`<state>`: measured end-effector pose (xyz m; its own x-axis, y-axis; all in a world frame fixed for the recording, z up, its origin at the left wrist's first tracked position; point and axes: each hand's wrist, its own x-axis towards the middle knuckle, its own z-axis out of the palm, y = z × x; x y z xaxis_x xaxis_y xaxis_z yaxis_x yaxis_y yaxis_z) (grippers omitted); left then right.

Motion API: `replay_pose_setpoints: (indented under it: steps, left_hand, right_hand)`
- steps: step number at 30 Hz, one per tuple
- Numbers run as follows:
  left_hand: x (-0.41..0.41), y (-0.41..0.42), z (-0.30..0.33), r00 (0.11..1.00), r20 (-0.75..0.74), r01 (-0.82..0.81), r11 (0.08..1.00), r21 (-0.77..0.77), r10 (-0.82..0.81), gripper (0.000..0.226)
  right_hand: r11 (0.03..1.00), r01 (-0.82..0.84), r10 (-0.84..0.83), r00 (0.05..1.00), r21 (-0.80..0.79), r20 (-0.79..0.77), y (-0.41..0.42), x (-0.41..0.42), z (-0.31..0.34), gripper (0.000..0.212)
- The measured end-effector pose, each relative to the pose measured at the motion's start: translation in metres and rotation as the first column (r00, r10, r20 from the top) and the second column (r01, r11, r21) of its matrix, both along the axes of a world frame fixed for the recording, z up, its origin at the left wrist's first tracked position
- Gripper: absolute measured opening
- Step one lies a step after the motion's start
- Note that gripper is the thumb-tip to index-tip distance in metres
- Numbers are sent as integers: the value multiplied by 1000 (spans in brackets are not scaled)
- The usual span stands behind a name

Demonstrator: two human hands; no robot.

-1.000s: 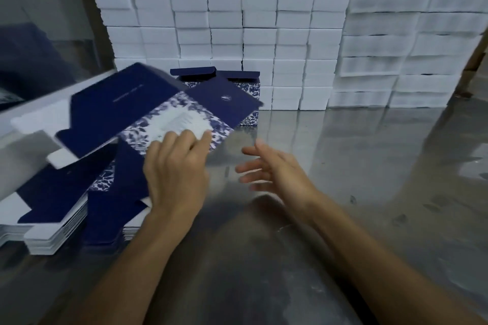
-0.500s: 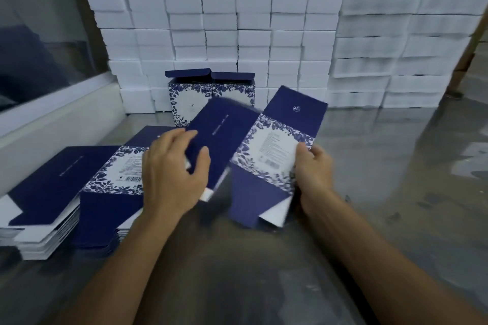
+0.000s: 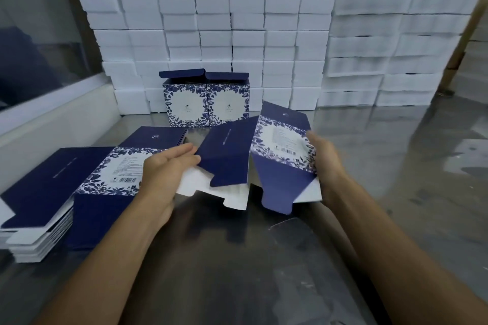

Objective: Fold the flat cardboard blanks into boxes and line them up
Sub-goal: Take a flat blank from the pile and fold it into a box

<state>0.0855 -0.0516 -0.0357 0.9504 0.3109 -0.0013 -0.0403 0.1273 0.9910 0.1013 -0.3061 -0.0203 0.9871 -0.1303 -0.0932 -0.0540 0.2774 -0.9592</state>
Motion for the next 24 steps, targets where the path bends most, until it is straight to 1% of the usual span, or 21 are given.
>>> replay_pose_setpoints:
  steps: [1, 3, 4, 5, 6, 7, 8, 9, 11, 12, 14, 15, 16, 17, 18, 20, 21, 22, 24]
  left_hand:
    - [-1, -1, 2, 1000, -7, 18, 998, -55, -18, 32]
    - [-4, -7, 6, 994, 7, 109, 978, -178, -109, 30]
    - [-7, -10, 9, 987, 29, 163, 956, -245, -161, 30]
    - [-10, -14, 11, 977, 54, 215, 932, -292, -208, 32]
    - [-13, -19, 12, 965, 80, 263, 919, -294, -250, 36]
    - [-16, -24, 12, 952, 101, 305, 918, -253, -288, 40]
    - [-19, -29, 11, 939, 120, 341, 923, -179, -323, 42]
    - [-22, -35, 11, 924, 140, 372, 922, -110, -356, 41]
    - [-28, -45, 9, 898, 178, 413, 910, -29, -402, 45]
    - [-29, -47, 8, 889, 197, 426, 905, -19, -414, 49]
    - [-30, -51, 8, 872, 234, 449, 893, -33, -430, 57]
    - [-30, -52, 8, 874, 247, 444, 895, -53, -419, 61]
    - [-30, -53, 8, 880, 258, 429, 900, -76, -398, 63]
    - [-30, -54, 7, 886, 267, 416, 904, -94, -380, 62]
    - [-29, -55, 6, 887, 273, 411, 907, -95, -373, 59]
    - [-29, -56, 5, 883, 273, 413, 908, -64, -382, 58]
    - [-29, -55, 4, 884, 274, 408, 911, -54, -380, 59]
    - [-28, -54, 3, 889, 278, 391, 919, -48, -364, 59]
    - [-27, -53, 2, 907, 292, 327, 944, -31, -304, 63]
  right_hand:
    - [989, -87, 84, 996, 117, 33, 2, -2, 2, 34]
    - [927, -209, 174, 975, 310, 137, 6, -3, 3, 59]
    - [905, -240, 191, 967, 351, 169, 9, -6, 4, 69]
    - [902, -255, 198, 962, 348, 189, 14, -8, 4, 73]
    - [920, -254, 202, 960, 298, 196, 20, -9, 2, 72]
    - [945, -243, 199, 958, 217, 205, 26, -9, -1, 67]
    - [964, -239, 209, 950, 113, 231, 32, -9, -3, 64]
    - [972, -233, 226, 929, -10, 295, 36, -8, -7, 60]
    - [960, -152, 242, 873, -237, 422, 43, -7, -11, 66]
    - [940, -107, 251, 860, -324, 444, 46, -5, -12, 73]
    - [888, -47, 260, 872, -457, 415, 51, -2, -15, 85]
    - [870, -53, 268, 884, -489, 383, 53, -2, -16, 91]
    - [858, -76, 287, 891, -508, 351, 55, -1, -20, 92]
    - [846, -105, 315, 890, -522, 331, 57, -2, -25, 86]
    - [829, -139, 354, 880, -542, 316, 58, -3, -29, 74]
    - [782, -163, 397, 874, -601, 281, 61, -10, -34, 58]
    - [780, -161, 398, 874, -605, 280, 61, -12, -35, 57]
    - [785, -158, 397, 870, -598, 291, 61, -14, -34, 62]
    - [814, -148, 389, 857, -561, 338, 60, -14, -31, 81]
